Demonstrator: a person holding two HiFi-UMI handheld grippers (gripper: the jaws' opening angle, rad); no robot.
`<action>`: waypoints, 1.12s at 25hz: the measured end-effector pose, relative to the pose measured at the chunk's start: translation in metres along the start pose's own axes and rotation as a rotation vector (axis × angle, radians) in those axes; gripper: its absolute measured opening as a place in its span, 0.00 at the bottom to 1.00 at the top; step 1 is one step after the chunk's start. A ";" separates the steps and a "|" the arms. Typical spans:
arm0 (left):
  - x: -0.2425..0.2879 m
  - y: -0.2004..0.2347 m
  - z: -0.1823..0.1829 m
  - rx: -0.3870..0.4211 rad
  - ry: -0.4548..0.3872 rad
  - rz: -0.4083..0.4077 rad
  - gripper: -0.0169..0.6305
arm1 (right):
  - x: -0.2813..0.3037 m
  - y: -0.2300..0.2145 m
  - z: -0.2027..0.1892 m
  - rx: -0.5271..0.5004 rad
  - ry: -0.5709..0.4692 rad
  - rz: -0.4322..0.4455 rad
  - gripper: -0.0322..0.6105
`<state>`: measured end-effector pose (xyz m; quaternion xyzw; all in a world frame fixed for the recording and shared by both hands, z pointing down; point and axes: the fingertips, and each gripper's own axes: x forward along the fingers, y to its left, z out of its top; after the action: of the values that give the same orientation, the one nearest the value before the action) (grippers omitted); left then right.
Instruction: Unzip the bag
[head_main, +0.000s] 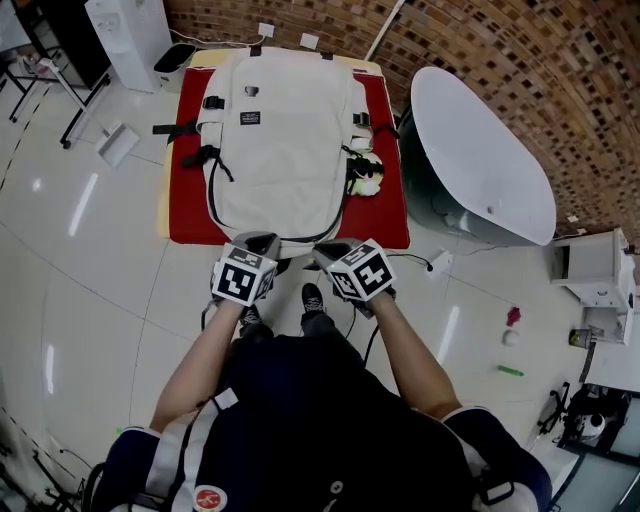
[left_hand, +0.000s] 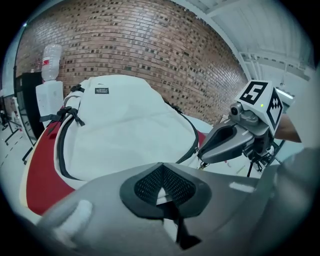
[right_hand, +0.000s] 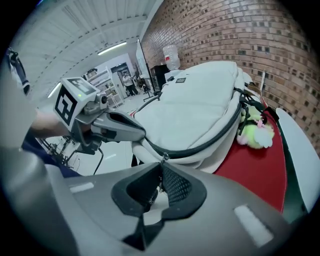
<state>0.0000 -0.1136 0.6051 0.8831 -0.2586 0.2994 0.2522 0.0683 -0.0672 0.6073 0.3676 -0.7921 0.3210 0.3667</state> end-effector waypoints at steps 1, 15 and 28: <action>0.000 -0.001 -0.001 0.000 0.001 -0.006 0.03 | 0.001 0.003 0.001 0.009 0.006 -0.010 0.09; -0.031 0.036 -0.010 0.041 0.032 -0.050 0.03 | 0.005 0.009 0.003 0.095 0.032 -0.137 0.08; -0.024 0.031 -0.019 0.006 0.018 -0.107 0.03 | 0.027 0.036 0.018 0.160 0.030 -0.142 0.09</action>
<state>-0.0433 -0.1177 0.6116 0.8938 -0.2078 0.2940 0.2674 0.0198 -0.0719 0.6110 0.4459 -0.7303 0.3621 0.3698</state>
